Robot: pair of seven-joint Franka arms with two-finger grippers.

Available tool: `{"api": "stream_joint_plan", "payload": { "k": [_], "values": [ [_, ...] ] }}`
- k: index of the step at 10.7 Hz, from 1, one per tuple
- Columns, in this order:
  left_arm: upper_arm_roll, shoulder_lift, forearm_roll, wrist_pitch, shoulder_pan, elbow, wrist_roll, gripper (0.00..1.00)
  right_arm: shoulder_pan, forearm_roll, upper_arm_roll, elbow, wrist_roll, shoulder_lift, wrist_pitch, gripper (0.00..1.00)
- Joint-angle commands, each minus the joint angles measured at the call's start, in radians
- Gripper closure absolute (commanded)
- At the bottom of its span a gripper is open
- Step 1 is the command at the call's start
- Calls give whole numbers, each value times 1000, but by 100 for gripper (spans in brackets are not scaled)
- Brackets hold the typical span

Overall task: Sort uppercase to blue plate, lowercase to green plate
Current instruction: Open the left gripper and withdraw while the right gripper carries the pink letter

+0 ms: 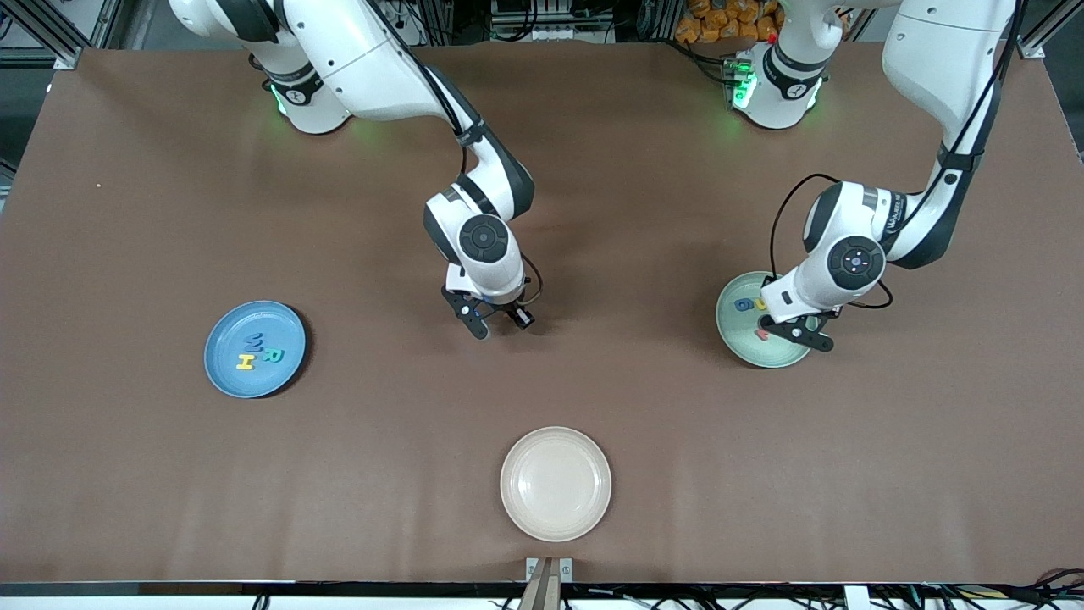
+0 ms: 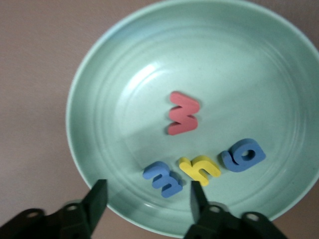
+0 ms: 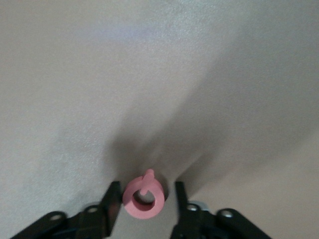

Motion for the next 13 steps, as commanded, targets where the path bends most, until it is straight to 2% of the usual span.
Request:
{"api": "stream_joint_plan", "payload": {
  "k": [1, 3, 4, 5, 6, 9, 10, 13],
  "values": [
    [-1, -74, -110, -9, 0, 14, -7, 0, 15, -20, -8, 9, 25, 11, 13, 100],
    [-1, -160, -224, -67, 3, 35, -10, 0, 6, -24, -9, 10, 5, -7, 1, 100],
    [1, -201, -252, -146, 18, 69, -12, 0, -8, -41, -9, 3, -27, -30, -28, 100],
    [9, -237, -288, -244, 36, 119, -10, 0, -31, -46, -18, 3, -90, -59, -113, 100],
    [39, -267, -306, -349, 44, 182, -10, 0, -57, -46, -35, -9, -181, -96, -185, 100],
    [104, -286, -306, -630, 44, 455, -16, 0, -219, -53, -37, -128, -499, -233, -252, 100],
    [114, -298, -306, -667, 44, 512, -15, 0, -286, -53, -37, -176, -634, -276, -263, 100],
    [144, -377, -290, -670, 44, 525, -19, 0, -483, -79, -37, -231, -993, -340, -298, 100]
  ]
}}
